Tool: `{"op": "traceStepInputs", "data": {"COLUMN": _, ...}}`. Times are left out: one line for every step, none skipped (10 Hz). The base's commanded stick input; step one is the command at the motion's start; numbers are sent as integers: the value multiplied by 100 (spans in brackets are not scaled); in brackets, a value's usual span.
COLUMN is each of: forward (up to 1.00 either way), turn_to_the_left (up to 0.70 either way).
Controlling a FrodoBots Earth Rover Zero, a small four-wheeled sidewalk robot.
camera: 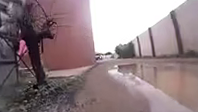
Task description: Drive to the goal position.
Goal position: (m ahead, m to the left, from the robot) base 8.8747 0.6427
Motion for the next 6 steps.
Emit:
{"op": "traceStepInputs", "data": {"forward": 70, "turn_to_the_left": 0}}
{"op": "traceStepInputs", "data": {"forward": 70, "turn_to_the_left": 0}}
{"op": "traceStepInputs", "data": {"forward": 70, "turn_to_the_left": 0}}
{"op": "traceStepInputs", "data": {"forward": 70, "turn_to_the_left": 0}}
{"op": "traceStepInputs", "data": {"forward": 70, "turn_to_the_left": 0}}
{"op": "traceStepInputs", "data": {"forward": 70, "turn_to_the_left": 0}}
